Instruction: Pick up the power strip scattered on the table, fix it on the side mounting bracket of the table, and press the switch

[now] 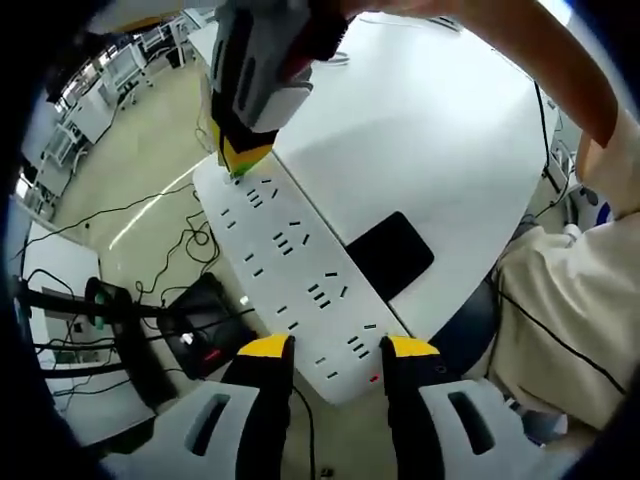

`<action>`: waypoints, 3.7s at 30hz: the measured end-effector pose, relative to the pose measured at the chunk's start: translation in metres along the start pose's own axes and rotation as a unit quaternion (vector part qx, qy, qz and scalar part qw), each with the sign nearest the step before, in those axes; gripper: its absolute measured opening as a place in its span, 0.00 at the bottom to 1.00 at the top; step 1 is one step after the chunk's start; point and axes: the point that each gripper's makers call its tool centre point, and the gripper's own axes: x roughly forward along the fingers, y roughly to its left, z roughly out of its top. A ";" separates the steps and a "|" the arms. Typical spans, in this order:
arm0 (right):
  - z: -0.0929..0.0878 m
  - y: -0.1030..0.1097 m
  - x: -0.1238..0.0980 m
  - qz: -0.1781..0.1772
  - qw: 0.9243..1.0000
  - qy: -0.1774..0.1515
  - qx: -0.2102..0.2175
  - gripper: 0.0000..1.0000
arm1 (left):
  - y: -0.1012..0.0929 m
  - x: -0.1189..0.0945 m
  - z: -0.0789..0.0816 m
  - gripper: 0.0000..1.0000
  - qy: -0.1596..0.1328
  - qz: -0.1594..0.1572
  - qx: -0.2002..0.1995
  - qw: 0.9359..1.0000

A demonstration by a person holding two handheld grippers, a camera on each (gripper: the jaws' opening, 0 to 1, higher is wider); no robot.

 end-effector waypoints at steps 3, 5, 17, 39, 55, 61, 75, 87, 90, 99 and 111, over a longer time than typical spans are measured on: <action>0.003 -0.005 0.002 0.001 1.000 0.002 -0.004 0.00 | 0.000 0.000 0.000 0.40 -0.002 0.000 0.000 1.000; 0.003 -0.004 0.002 0.001 1.000 0.000 -0.003 0.00 | 0.000 0.000 0.000 0.40 -0.004 0.000 0.000 1.000; 0.003 -0.011 0.005 0.030 0.998 0.014 0.052 0.00 | 0.001 0.001 0.001 0.40 0.023 0.001 0.010 1.000; 0.000 -0.007 0.008 0.026 0.994 0.079 0.073 0.00 | 0.006 0.001 0.001 0.39 0.000 -0.002 0.011 1.000; -0.003 -0.003 0.002 0.007 0.998 0.030 0.059 0.00 | 0.012 0.002 0.003 0.40 0.005 -0.001 0.009 1.000; 0.010 -0.009 0.002 0.011 0.998 -0.013 0.056 0.02 | 0.008 0.002 0.002 0.40 0.005 0.003 0.007 1.000; 0.007 -0.007 -0.044 -0.003 0.987 -0.131 0.096 0.00 | -0.014 0.001 -0.003 0.40 -0.003 0.003 0.006 1.000; -0.030 -0.008 -0.122 -0.056 0.972 -0.205 0.102 0.00 | -0.009 0.000 -0.003 0.40 -0.017 0.001 0.002 1.000; -0.041 -0.009 -0.136 -0.064 0.969 -0.215 0.103 0.00 | -0.011 0.000 -0.003 0.40 -0.018 0.003 0.002 1.000; -0.072 -0.011 -0.169 -0.088 0.962 -0.235 0.108 0.01 | -0.015 0.000 -0.003 0.40 -0.019 0.004 -0.001 1.000; -0.107 -0.019 -0.207 -0.117 0.951 -0.260 0.120 0.05 | -0.004 0.002 0.000 0.40 -0.015 0.004 -0.003 1.000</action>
